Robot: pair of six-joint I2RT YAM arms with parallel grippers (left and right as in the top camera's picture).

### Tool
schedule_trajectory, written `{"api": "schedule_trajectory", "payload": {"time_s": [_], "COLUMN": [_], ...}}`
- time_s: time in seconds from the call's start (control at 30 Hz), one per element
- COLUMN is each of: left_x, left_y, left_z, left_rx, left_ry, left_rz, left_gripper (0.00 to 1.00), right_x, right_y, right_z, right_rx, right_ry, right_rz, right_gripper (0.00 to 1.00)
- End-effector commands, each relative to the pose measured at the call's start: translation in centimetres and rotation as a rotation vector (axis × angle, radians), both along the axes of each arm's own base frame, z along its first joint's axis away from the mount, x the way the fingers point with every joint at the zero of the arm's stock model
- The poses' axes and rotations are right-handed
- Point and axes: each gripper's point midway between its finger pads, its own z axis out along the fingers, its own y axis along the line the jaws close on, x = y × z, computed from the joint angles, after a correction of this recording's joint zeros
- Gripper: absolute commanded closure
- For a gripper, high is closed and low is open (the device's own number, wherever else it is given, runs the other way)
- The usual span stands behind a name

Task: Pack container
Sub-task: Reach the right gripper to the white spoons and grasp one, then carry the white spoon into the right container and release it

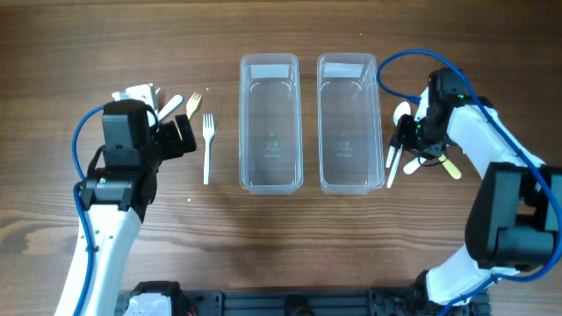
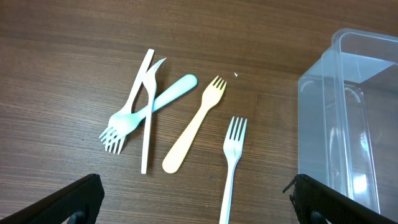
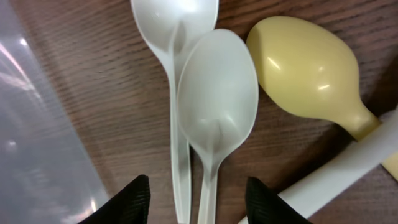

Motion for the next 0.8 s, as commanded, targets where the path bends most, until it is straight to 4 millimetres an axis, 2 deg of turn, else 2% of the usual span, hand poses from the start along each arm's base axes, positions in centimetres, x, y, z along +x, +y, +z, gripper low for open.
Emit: {"api": "schedule_trajectory", "payload": {"time_s": [0.0, 0.03, 0.3, 0.4, 0.57, 0.77], "left_x": [0.4, 0.4, 0.4, 0.4, 0.4, 0.4], "left_y": [0.5, 0.5, 0.5, 0.5, 0.5, 0.5], "left_z": [0.9, 0.9, 0.9, 0.9, 0.9, 0.9], "left_rx": [0.023, 0.023, 0.023, 0.023, 0.023, 0.023], "left_ry": [-0.02, -0.02, -0.02, -0.02, -0.02, -0.02], "left_rz": [0.0, 0.0, 0.0, 0.001, 0.0, 0.0], "left_gripper": [0.0, 0.0, 0.0, 0.0, 0.0, 0.0], "right_x": [-0.5, -0.5, -0.4, -0.7, -1.1, -1.0], "right_y": [-0.9, -0.9, -1.0, -0.9, -0.9, -0.8], "right_z": [-1.7, -1.9, -2.2, -3.3, -4.4, -4.2], "right_rx": [-0.056, -0.056, -0.059, -0.058, -0.055, -0.049], "right_ry": [0.045, 0.05, 0.044, 0.063, 0.093, 0.089], "right_rz": [0.001, 0.001, -0.001, -0.003, -0.007, -0.026], "right_gripper": [0.56, 0.59, 0.64, 0.65, 0.73, 0.91]}}
